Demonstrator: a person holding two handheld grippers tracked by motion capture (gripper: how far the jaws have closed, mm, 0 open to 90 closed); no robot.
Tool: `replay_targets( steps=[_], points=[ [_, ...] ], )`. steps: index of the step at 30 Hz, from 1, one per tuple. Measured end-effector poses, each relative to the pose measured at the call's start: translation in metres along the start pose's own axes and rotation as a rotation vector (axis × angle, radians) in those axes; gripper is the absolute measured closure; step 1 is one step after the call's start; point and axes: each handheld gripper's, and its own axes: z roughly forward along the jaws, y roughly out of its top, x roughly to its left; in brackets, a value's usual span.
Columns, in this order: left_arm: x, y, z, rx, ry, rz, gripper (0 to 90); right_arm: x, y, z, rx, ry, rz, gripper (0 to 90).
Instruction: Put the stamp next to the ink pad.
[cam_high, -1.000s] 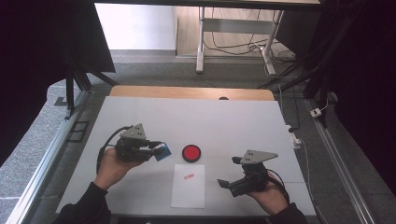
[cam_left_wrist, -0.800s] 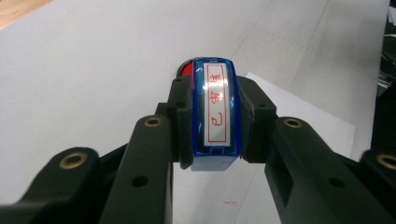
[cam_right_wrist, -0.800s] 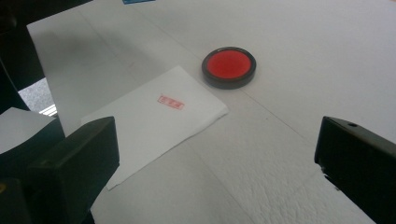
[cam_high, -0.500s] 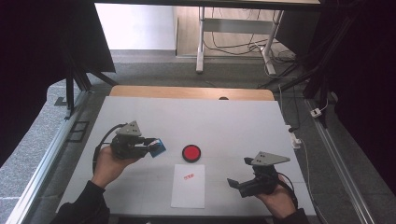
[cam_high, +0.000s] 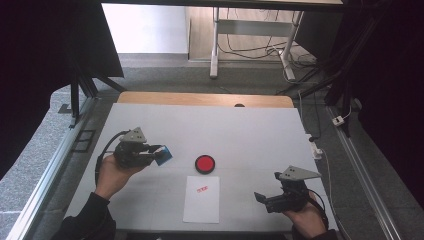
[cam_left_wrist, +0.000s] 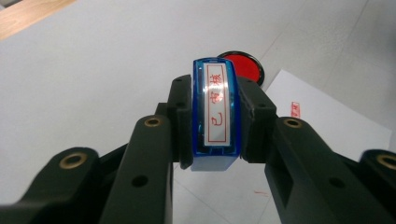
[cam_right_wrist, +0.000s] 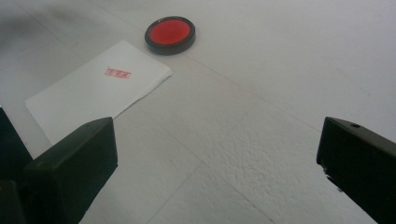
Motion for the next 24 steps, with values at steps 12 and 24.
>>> replay_targets(
  steps=[12,24],
  points=[
    [0.013,-0.006,0.003,0.025,0.046,-0.041,69.7,-0.004,-0.006,-0.01,0.017,-0.039,0.026,0.0],
    [0.03,-0.015,0.012,0.058,0.088,-0.107,69.7,-0.003,-0.008,-0.013,0.018,-0.045,0.01,0.0]
  ],
)
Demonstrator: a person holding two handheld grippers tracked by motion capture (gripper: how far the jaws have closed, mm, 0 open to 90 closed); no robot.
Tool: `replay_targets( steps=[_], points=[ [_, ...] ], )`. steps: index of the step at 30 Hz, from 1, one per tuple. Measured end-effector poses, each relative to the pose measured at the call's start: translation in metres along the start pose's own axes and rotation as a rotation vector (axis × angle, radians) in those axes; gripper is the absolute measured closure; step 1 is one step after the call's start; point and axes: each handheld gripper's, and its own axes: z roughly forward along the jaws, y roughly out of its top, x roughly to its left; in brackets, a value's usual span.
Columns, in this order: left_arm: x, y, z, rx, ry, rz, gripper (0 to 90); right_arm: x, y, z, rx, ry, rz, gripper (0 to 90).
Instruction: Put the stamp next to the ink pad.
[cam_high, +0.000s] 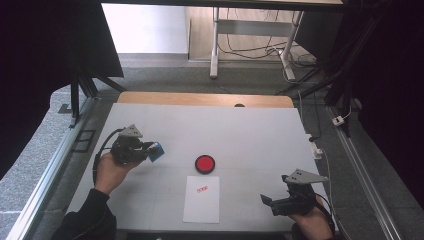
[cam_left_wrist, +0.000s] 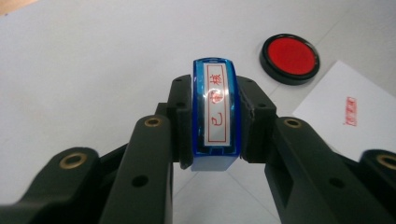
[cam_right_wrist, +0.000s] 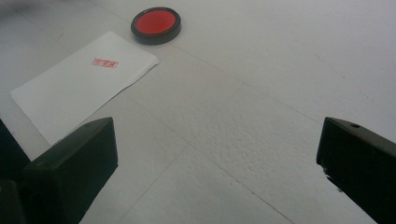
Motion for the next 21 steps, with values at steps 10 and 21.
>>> replay_targets(
  steps=[10,21],
  points=[
    [0.011,-0.005,0.013,0.029,0.03,-0.027,69.7,0.001,0.0,0.001,0.004,0.004,-0.009,0.0],
    [0.013,-0.013,0.028,0.065,0.054,0.018,69.6,0.002,0.0,0.002,0.016,0.003,-0.025,0.0]
  ],
)
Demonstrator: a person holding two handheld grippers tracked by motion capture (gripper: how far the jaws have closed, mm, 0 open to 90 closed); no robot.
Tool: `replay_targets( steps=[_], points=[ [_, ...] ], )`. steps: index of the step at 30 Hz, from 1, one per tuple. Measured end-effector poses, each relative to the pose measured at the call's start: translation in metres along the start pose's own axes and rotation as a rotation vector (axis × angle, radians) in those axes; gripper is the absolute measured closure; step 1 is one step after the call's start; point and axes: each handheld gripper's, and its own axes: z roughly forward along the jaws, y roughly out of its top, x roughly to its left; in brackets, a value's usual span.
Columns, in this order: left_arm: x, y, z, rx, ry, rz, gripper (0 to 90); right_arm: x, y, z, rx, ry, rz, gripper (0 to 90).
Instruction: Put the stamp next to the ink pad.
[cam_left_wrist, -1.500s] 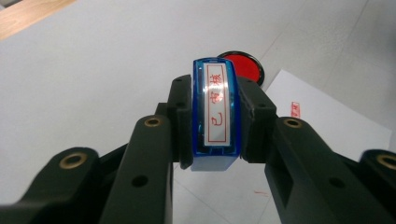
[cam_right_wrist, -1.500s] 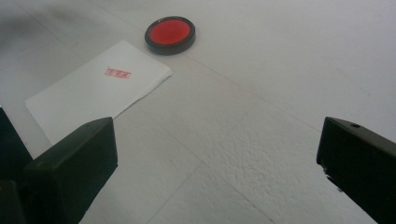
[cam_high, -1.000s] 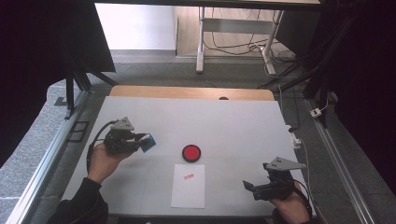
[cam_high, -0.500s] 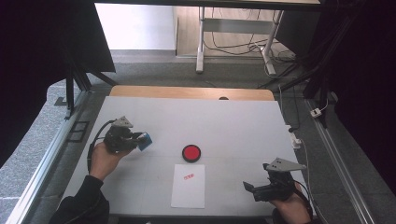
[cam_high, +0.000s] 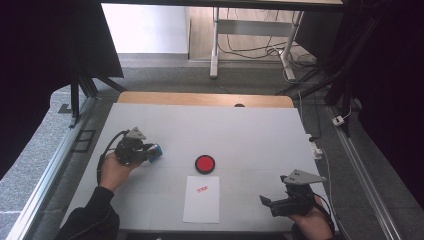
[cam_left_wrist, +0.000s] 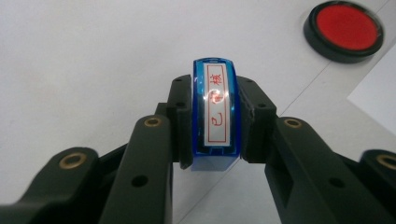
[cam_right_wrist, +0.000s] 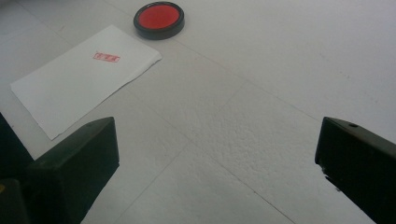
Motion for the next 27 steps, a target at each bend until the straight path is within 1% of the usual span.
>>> replay_targets(
  steps=[6,9,13,16,18,22,24,27],
  points=[
    [-0.0002,-0.002,0.0068,0.03,0.002,0.007,69.3,0.0004,0.0001,0.0005,0.001,0.002,-0.003,0.0],
    [-0.0007,-0.0029,0.0091,0.038,0.0,0.003,69.0,0.0006,0.0001,0.0006,0.003,0.001,-0.006,0.0],
    [0.0002,-0.0034,0.0106,0.047,-0.01,-0.008,65.3,0.0007,0.0002,0.0009,0.005,0.002,-0.008,0.0],
    [0.0009,-0.0036,0.0106,0.042,-0.01,-0.02,59.3,0.0007,0.0002,0.0009,0.006,0.003,-0.008,0.0],
    [0.0016,-0.0033,0.0092,0.03,-0.019,-0.024,56.1,0.0007,0.0002,0.001,0.006,0.003,-0.008,0.0],
    [0.0025,-0.0023,0.007,0.014,-0.029,-0.043,44.8,0.0009,0.0003,0.001,0.006,0.004,-0.006,0.0],
    [0.0032,-0.0019,0.0057,0.004,-0.032,-0.045,38.7,0.0009,0.0003,0.0009,0.005,0.004,-0.006,0.0],
    [0.0032,-0.0014,0.0027,-0.014,-0.034,-0.051,32.0,0.0004,0.0002,0.0007,0.003,0.005,-0.005,0.0]
  ],
)
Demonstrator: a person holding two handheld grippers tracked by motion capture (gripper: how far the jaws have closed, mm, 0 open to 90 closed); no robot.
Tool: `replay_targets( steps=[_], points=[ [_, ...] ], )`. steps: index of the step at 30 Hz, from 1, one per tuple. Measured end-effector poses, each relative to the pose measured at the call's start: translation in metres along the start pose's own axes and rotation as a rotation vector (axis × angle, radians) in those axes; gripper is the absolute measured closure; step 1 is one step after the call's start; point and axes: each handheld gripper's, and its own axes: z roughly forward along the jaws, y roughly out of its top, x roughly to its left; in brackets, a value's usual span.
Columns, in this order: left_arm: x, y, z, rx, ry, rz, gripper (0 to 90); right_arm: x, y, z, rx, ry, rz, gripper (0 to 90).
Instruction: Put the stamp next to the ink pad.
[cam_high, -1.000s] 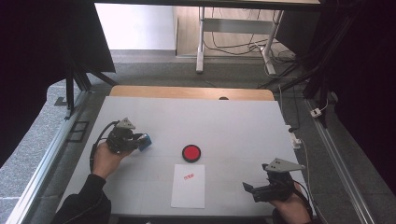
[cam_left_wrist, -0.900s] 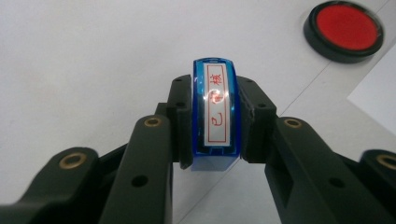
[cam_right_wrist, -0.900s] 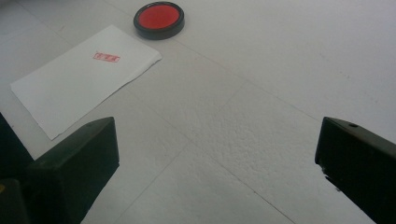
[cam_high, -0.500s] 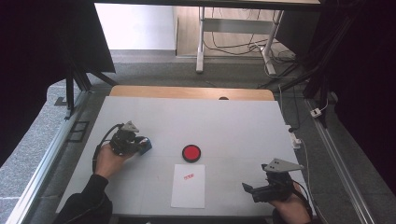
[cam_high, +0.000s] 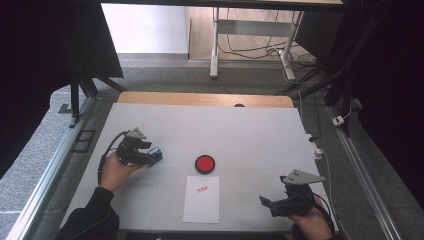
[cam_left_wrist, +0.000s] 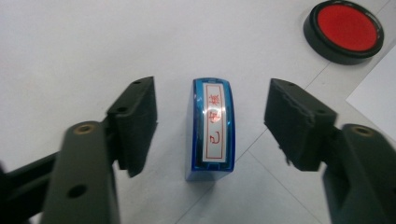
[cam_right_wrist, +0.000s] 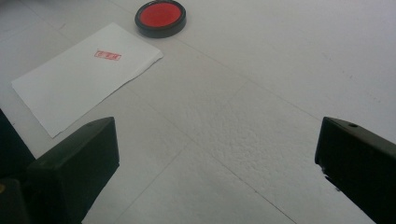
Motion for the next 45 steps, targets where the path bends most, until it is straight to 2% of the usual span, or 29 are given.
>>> replay_targets(
  steps=[3,6,11,15,24,32,45],
  points=[
    [-0.001,0.001,-0.005,-0.023,0.001,0.0,25.6,0.0,0.0,0.0,0.001,0.001,0.0,0.0],
    [-0.002,0.003,-0.011,-0.05,-0.016,-0.008,19.5,0.001,0.0,0.0,0.003,0.001,-0.003,0.0],
    [-0.011,0.006,-0.022,-0.047,-0.033,-0.004,11.7,0.001,0.001,0.001,0.007,0.004,-0.007,0.0],
    [-0.019,0.009,-0.031,-0.071,-0.061,-0.016,7.4,0.001,0.001,0.001,0.008,0.003,-0.011,0.0],
    [-0.032,0.003,-0.046,-0.105,-0.091,-0.038,2.9,0.0,0.001,0.0,0.005,0.009,-0.007,0.0],
    [-0.037,-0.011,-0.064,-0.146,-0.102,-0.084,1.8,0.0,0.001,0.0,0.006,0.01,-0.006,0.0],
    [-0.048,-0.034,-0.086,-0.184,-0.099,-0.08,0.3,-0.001,0.0,0.0,-0.004,0.014,0.009,0.0]
  ],
)
